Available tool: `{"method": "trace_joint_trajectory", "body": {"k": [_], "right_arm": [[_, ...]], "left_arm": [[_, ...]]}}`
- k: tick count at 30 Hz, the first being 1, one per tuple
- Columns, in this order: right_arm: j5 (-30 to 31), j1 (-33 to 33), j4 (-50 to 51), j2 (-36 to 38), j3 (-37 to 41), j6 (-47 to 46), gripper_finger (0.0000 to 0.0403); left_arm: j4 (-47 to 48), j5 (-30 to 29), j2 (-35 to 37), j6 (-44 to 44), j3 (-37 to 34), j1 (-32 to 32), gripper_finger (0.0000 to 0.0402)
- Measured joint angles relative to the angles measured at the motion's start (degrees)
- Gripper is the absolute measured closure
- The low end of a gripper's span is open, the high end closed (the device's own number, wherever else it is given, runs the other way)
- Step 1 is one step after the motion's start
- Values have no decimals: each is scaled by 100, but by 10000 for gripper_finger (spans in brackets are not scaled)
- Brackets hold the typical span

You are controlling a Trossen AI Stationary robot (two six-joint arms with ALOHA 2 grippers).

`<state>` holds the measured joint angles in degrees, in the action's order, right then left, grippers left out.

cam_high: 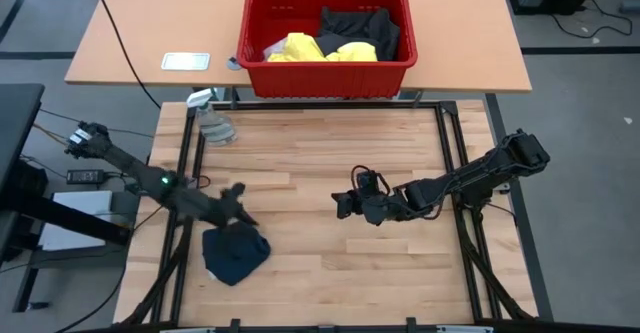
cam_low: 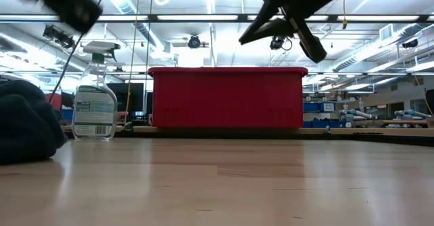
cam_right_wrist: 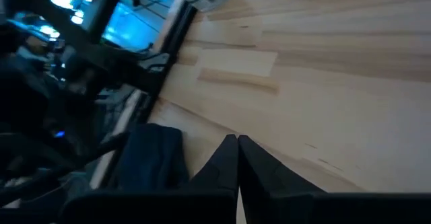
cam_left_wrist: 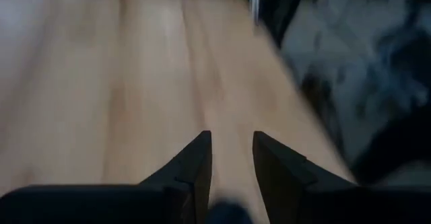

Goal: Fold laundry
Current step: Remove the black shorts from the red laundry bin

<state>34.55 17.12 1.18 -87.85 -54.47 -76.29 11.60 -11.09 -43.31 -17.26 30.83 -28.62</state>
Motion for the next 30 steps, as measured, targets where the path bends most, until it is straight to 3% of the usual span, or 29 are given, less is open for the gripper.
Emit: {"method": "trace_joint_trajectory", "body": {"k": [4,9,14,18,24,30], "right_arm": [[-5,-50,12,-4,-248,461,392],[-283,-672,465,-4,-730,1252,387],[-1453,-1863,823,-4,-1284,2671,354],[-2037,-2883,890,-4,-1783,4016,314],[-2667,-4458,972,-4,-2503,5328,244],[-3970,-5954,985,-356,-3076,5978,185]], "left_arm": [[41,-120,459,186,114,714,288],[49,635,420,210,109,1933,288],[-925,1262,32,147,109,3167,288],[-1415,1916,-370,-125,145,3987,288],[-1415,1956,-957,-217,750,4839,288],[-863,1952,-1797,-225,1802,5638,288]]}}
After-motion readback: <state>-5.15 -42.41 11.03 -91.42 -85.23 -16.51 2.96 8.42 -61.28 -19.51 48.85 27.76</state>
